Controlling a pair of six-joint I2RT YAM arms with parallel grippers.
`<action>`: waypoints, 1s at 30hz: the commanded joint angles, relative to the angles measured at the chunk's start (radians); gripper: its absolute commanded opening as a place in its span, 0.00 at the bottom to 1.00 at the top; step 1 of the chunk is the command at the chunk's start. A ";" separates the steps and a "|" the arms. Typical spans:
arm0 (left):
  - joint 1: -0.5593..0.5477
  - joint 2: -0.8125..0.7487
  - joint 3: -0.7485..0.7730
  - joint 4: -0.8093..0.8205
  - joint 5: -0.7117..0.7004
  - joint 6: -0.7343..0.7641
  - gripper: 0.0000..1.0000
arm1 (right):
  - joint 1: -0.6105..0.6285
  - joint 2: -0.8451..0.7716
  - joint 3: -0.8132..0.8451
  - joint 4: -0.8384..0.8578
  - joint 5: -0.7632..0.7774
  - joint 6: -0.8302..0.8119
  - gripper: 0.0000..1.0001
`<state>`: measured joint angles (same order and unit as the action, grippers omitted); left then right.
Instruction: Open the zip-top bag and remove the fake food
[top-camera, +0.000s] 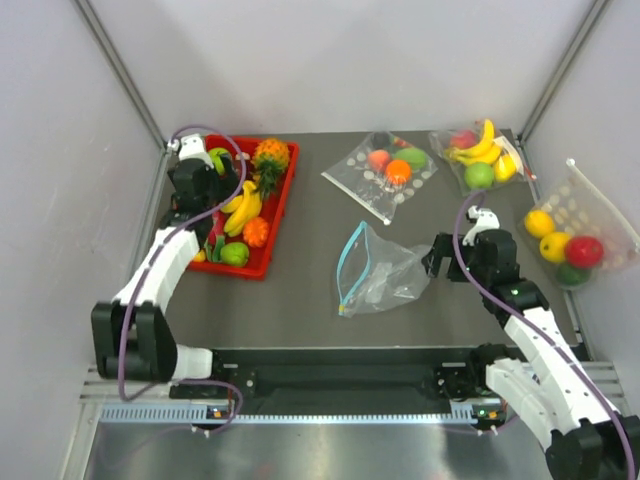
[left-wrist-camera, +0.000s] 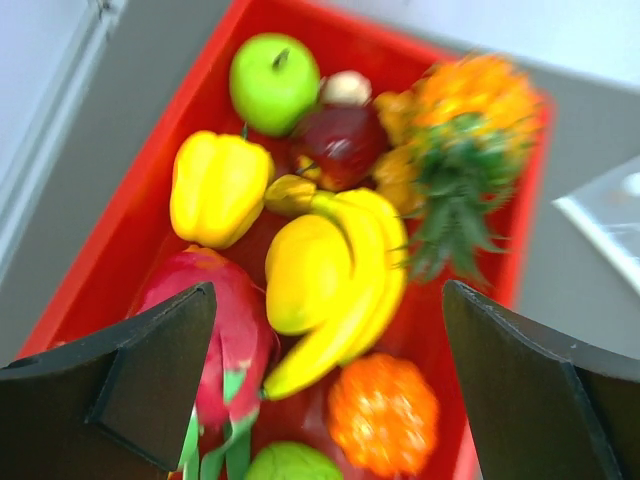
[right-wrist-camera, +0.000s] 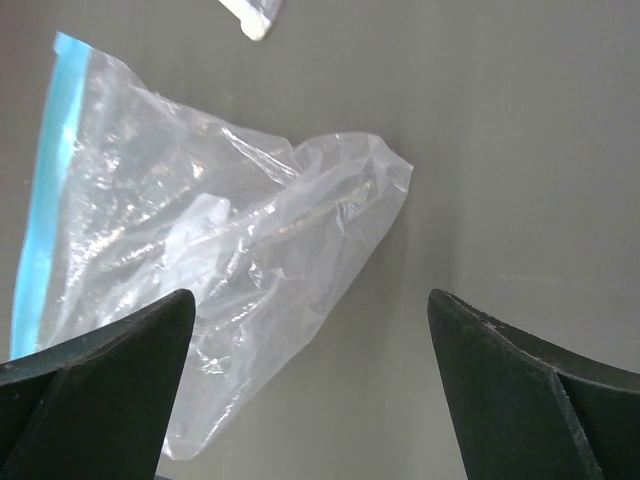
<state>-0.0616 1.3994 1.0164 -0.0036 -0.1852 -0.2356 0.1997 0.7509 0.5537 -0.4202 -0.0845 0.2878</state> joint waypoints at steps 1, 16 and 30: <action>0.002 -0.163 -0.006 -0.129 0.075 -0.030 0.99 | -0.005 -0.041 0.074 0.031 -0.001 -0.019 1.00; -0.006 -0.436 0.071 -0.472 0.237 0.002 0.99 | -0.005 -0.097 0.221 -0.023 0.034 -0.055 1.00; -0.006 -0.504 0.077 -0.460 0.213 -0.001 0.99 | -0.005 -0.124 0.291 -0.098 0.078 -0.090 1.00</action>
<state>-0.0662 0.9306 1.0679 -0.4950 0.0292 -0.2367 0.1997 0.6415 0.7872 -0.5007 -0.0292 0.2241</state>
